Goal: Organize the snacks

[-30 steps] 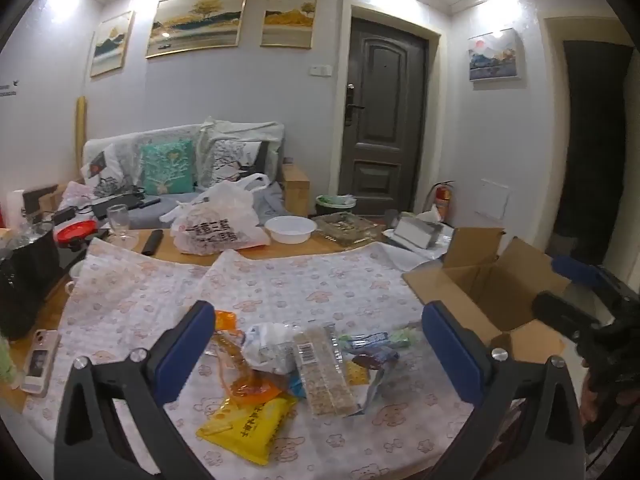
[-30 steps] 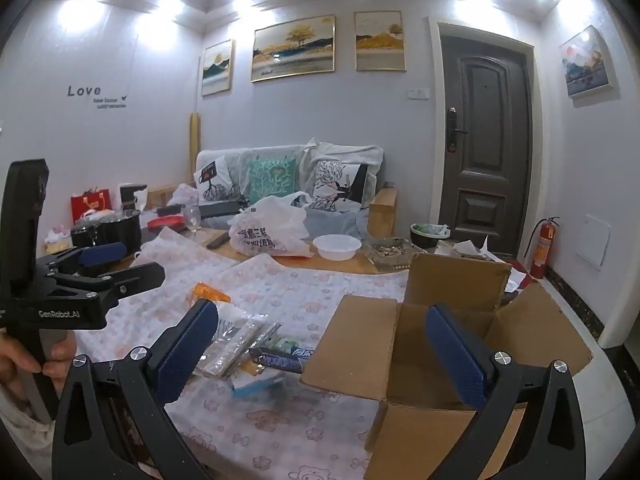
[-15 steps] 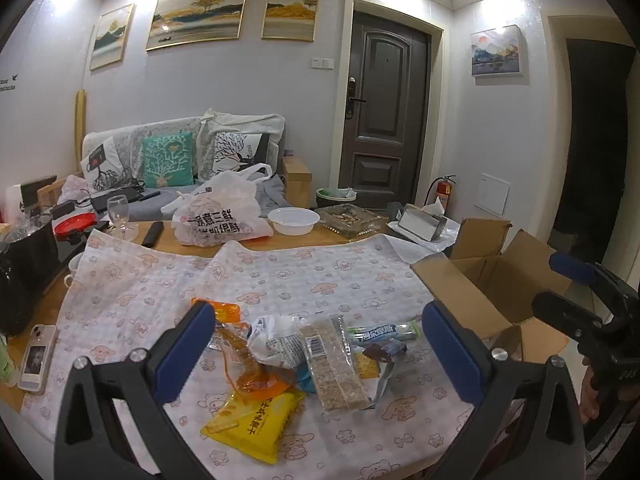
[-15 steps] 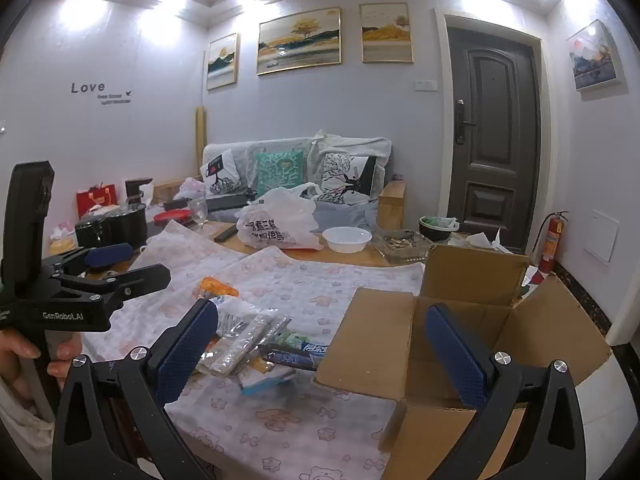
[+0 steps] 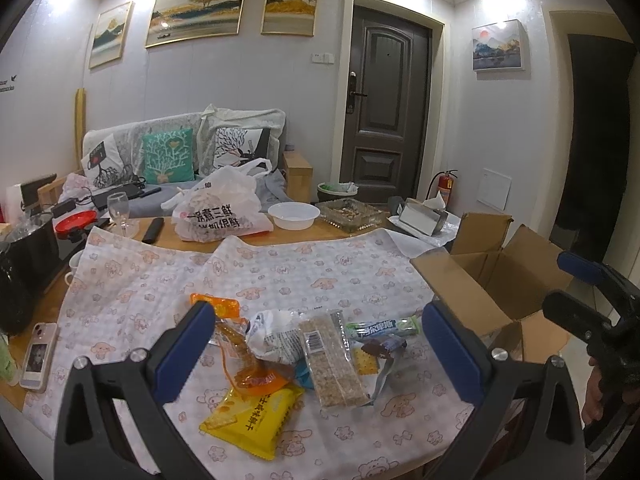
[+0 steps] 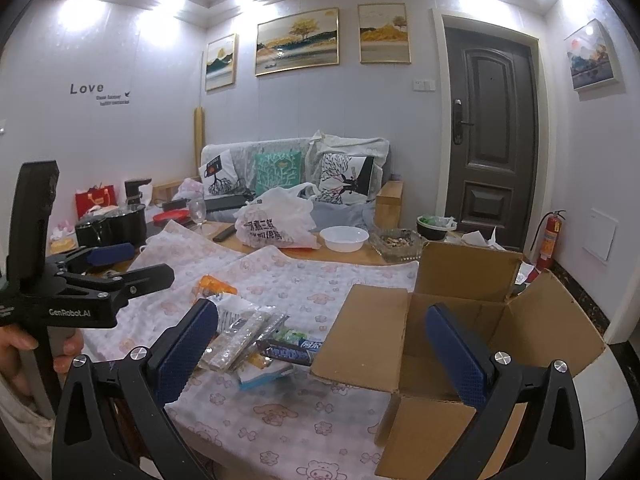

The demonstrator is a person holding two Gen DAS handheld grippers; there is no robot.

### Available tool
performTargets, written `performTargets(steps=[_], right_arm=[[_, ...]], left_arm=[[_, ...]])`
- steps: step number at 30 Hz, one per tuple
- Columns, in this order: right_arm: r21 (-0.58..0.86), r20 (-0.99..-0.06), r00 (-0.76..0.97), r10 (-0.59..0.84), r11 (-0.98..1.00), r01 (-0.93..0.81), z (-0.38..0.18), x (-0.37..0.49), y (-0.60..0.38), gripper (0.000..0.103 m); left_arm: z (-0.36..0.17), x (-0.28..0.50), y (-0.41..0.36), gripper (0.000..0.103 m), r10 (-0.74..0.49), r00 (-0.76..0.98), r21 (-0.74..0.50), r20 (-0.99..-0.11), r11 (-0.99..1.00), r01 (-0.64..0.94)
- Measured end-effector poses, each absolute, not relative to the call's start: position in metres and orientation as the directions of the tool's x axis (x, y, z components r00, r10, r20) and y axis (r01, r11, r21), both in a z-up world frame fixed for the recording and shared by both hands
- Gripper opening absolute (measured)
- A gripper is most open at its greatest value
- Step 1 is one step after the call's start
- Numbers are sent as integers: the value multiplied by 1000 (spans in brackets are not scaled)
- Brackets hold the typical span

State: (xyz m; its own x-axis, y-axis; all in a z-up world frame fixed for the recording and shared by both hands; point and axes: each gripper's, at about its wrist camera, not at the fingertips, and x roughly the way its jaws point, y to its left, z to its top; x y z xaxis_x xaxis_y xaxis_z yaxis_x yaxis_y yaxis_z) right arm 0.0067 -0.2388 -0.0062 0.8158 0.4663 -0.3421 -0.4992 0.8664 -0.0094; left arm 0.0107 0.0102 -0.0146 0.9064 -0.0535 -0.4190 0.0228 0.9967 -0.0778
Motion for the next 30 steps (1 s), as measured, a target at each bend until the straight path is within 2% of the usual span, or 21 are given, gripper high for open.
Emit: performTargets(steps=[30], right_arm=[[-1, -349, 814, 464, 868, -496, -7, 9, -235, 103]], left_arm=[[-19, 13, 14, 102, -52, 900, -85, -432, 996, 16]])
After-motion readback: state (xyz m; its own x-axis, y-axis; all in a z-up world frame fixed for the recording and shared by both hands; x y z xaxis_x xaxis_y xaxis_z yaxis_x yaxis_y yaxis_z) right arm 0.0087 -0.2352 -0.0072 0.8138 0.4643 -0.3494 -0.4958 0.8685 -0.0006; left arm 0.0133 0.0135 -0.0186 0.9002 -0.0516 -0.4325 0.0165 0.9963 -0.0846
